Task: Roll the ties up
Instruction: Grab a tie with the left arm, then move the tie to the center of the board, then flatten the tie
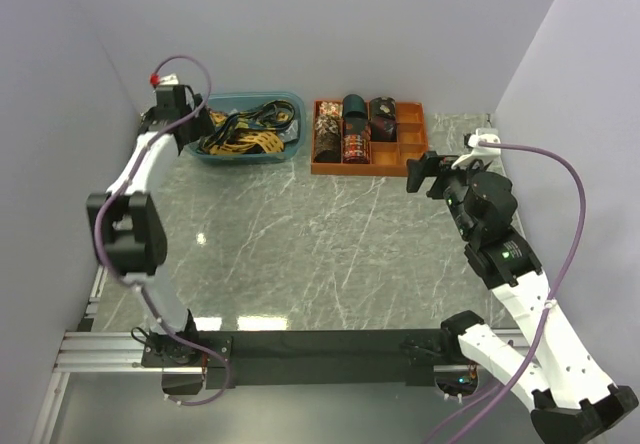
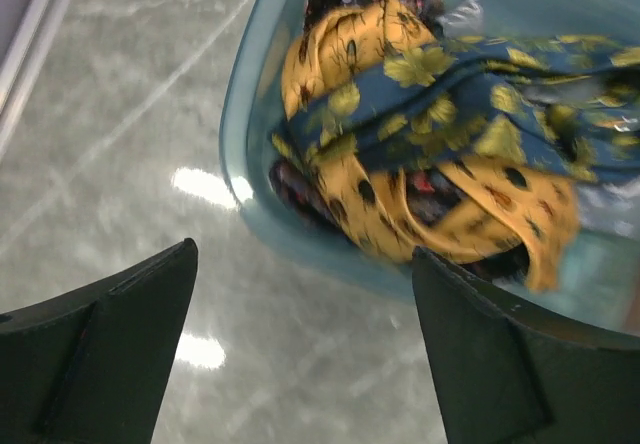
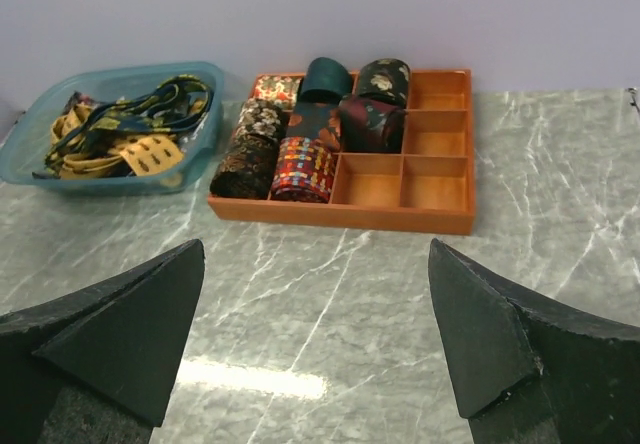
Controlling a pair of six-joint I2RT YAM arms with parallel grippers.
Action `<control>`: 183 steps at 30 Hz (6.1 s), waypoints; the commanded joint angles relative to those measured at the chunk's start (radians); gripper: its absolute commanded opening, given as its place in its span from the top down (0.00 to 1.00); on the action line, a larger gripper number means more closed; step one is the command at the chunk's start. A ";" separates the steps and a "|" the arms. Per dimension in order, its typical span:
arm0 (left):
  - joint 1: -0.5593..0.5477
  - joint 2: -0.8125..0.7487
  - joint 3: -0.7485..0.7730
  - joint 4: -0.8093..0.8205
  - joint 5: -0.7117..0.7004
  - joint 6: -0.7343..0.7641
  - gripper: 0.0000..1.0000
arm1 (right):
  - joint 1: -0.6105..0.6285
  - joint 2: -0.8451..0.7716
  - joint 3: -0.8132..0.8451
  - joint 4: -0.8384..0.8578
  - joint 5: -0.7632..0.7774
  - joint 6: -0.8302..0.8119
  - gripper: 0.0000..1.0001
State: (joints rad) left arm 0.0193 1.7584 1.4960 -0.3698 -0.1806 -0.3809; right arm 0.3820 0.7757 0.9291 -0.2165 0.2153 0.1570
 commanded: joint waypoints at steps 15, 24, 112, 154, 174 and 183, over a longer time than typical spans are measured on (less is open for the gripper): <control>-0.076 0.498 0.504 -0.046 0.007 0.471 0.27 | 0.008 0.109 0.109 -0.040 -0.065 -0.037 0.00; -0.076 0.616 0.570 -0.015 -0.046 0.539 0.29 | 0.006 0.145 0.137 -0.070 -0.063 -0.004 0.00; -0.741 -0.234 -0.195 0.408 -0.135 0.410 0.90 | 0.005 -0.013 -0.050 -0.043 -0.007 0.070 0.00; -0.239 -0.456 -0.569 0.063 -0.125 -0.285 0.19 | -0.360 0.628 -0.194 0.091 -0.287 0.435 0.27; -0.190 -0.361 -0.523 0.054 -0.111 -0.283 0.20 | -0.462 0.717 -0.240 0.131 -0.363 0.346 0.61; -0.111 -0.249 -0.456 0.040 -0.076 -0.317 0.21 | -0.471 0.717 -0.228 0.086 -0.337 0.311 0.69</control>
State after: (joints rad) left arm -0.1200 1.4761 0.9878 -0.3389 -0.2829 -0.6758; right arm -0.0792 1.5188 0.6971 -0.1017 -0.1520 0.5003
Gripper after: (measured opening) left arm 0.789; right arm 0.314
